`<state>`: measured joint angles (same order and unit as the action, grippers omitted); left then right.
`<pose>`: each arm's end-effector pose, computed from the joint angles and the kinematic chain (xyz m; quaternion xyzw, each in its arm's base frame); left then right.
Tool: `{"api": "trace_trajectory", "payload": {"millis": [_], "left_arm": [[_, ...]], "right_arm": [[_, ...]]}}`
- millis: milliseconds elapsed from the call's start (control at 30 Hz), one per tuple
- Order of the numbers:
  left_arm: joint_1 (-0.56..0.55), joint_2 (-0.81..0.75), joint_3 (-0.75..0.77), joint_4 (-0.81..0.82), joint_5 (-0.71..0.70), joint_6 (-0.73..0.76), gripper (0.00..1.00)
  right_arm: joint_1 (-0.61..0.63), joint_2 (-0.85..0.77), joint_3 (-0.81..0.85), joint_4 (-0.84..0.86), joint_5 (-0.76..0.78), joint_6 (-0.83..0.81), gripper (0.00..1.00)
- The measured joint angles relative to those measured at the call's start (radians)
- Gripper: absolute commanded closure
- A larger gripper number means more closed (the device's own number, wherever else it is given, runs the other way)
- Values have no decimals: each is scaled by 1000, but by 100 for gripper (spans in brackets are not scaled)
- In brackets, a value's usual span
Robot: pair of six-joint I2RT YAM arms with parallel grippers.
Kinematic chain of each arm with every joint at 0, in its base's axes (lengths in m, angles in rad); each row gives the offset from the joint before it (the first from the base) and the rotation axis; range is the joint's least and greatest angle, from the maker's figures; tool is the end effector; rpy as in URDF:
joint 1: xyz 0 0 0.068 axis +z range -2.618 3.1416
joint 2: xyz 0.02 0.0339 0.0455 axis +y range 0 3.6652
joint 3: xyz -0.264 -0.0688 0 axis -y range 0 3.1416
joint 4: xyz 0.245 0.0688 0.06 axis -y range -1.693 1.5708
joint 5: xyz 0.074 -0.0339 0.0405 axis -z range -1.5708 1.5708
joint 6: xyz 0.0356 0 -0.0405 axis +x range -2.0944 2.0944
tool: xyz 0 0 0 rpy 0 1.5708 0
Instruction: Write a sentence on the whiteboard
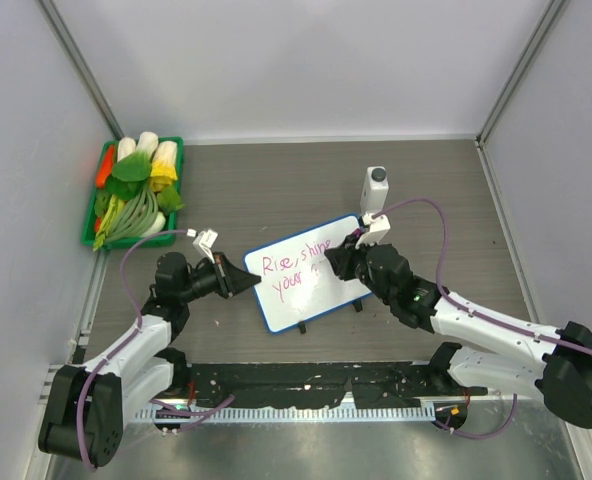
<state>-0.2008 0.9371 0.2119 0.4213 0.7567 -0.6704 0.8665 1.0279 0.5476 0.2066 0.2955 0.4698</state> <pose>0.1736 -0.0603 0.1788 0.0384 0.7793 -0.5020 0.3731 0.1585 0.1706 0.2503 -0.0682 0.7903 0.2780 0.5417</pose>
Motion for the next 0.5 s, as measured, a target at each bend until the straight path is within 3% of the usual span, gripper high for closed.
{"api": "trace_trajectory", "payload": {"millis": [500], "left_arm": [[0, -5, 0, -1, 0, -1, 100]], "right_arm": [[0, 61, -2, -10, 18, 0, 99]]}}
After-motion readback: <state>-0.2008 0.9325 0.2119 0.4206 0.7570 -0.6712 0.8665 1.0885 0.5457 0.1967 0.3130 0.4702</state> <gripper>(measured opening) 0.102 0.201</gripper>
